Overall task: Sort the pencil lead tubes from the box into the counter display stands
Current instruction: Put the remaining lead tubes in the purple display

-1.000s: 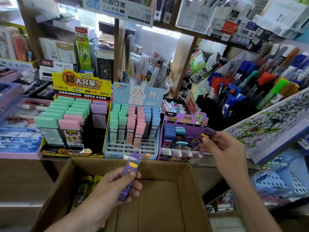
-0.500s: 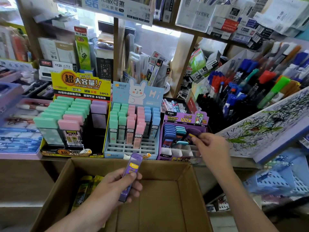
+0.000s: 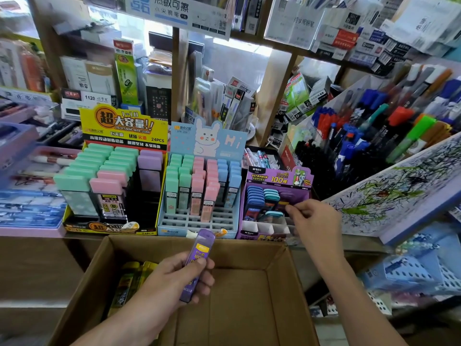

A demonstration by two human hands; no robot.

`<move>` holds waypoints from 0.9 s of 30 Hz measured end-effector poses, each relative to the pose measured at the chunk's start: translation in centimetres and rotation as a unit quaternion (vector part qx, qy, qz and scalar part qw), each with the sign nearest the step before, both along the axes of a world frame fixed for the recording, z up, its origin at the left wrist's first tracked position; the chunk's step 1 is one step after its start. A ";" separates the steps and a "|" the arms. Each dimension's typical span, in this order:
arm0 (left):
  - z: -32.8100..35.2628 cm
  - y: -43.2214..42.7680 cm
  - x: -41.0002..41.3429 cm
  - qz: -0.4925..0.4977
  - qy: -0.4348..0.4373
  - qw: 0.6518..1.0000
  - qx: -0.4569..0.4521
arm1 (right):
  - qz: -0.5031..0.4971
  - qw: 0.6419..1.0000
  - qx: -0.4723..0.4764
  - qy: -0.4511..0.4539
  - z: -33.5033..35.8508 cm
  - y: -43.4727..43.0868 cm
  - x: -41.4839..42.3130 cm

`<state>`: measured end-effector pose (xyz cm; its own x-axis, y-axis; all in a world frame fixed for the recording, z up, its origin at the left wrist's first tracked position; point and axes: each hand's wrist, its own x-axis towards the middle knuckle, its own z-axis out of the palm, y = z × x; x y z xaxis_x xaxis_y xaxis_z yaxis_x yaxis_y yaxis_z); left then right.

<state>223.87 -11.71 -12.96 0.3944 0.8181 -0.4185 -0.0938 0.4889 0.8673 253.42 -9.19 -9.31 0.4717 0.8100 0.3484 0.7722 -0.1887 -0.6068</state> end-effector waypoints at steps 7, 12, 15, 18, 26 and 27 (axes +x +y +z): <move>-0.2 -0.1 -0.2 -0.011 -0.006 1.000 0.015 | 0.040 0.993 0.079 0.073 1.1 -4.0 -2.1; -0.3 -0.3 0.0 -0.023 -0.020 0.999 0.032 | 0.122 0.963 0.065 0.233 0.7 -5.8 -6.1; -0.3 -0.5 0.2 -0.035 -0.020 0.998 0.041 | 0.182 0.940 -0.003 0.290 0.1 -6.0 -8.4; -0.2 -0.6 0.2 -0.048 -0.022 0.997 0.050 | 0.219 0.909 -0.068 0.349 -0.5 -5.9 -10.0; -0.1 -0.8 0.0 -0.098 0.004 0.991 0.087 | 0.242 0.878 -0.096 0.403 -1.2 -5.6 -11.3; -0.1 -0.8 -0.1 -0.101 0.018 0.990 0.098 | 0.243 0.875 -0.090 0.409 -1.2 -5.6 -11.2</move>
